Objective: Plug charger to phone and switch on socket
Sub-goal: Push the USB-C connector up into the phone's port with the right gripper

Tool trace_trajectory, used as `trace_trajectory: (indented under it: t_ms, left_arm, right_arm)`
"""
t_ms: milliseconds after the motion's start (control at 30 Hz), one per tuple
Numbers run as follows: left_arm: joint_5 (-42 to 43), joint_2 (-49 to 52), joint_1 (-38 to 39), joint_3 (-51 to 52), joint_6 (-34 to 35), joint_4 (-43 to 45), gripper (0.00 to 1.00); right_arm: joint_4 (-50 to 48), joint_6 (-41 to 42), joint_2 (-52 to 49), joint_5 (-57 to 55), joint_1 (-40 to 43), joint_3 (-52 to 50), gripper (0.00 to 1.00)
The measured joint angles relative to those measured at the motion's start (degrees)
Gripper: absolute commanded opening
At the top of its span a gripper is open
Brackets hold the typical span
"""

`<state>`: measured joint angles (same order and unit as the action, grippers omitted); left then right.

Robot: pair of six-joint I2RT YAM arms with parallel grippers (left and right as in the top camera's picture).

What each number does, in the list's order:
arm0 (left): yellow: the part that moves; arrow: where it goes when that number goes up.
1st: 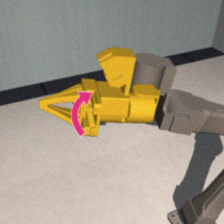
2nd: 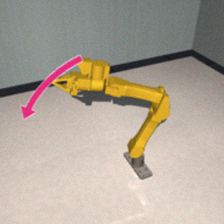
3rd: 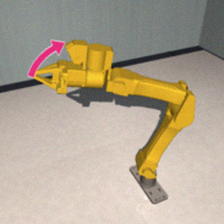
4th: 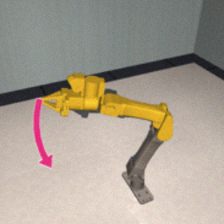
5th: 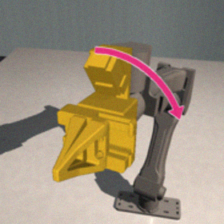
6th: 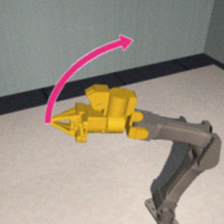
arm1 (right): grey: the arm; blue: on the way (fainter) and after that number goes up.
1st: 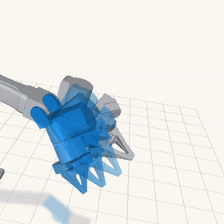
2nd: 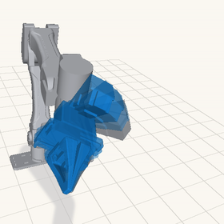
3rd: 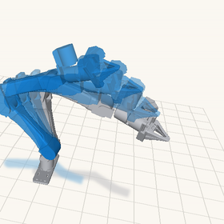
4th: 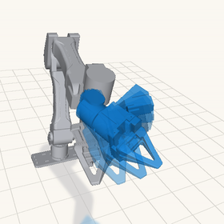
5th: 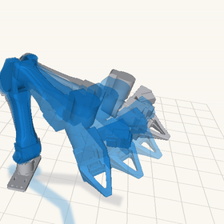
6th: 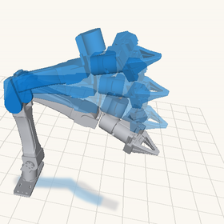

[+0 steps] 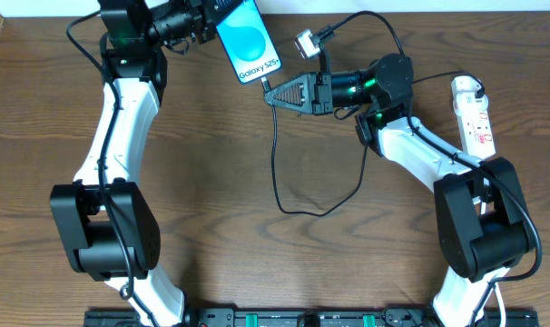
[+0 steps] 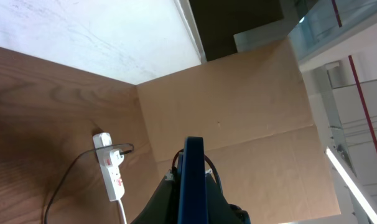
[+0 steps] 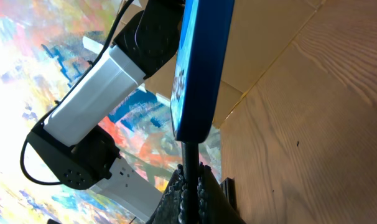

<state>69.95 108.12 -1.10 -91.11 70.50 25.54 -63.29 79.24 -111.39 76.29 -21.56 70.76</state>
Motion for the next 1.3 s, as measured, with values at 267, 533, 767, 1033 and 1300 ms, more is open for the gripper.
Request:
trace_trajectory:
  t_ms: [267, 533, 767, 1033, 1300]
  left_arm:
    - [0.0, 0.0, 0.0, 0.0, -0.9, 0.0, 0.08]
    - [0.0, 0.0, 0.0, 0.0, -1.8, 0.0, 0.08]
    - [0.0, 0.0, 0.5, 0.0, -1.8, 0.0, 0.07]
    - [0.0, 0.0, 0.9, 0.0, -2.0, 0.0, 0.08]
    - [0.4, 0.0, 0.9, 0.0, -5.7, 0.0, 0.08]
  right_arm:
    - [0.0, 0.0, 0.0, 0.0, 0.0, 0.0, 0.01]
    - [0.0, 0.0, 0.0, 0.0, 0.0, 0.0, 0.01]
    - [0.0, 0.0, 0.0, 0.0, 0.0, 0.0, 0.01]
    - [0.0, 0.0, 0.0, 0.4, 0.1, 0.0, 0.01]
    - [0.3, 1.7, 0.0, -0.3, 0.1, 0.0, 0.01]
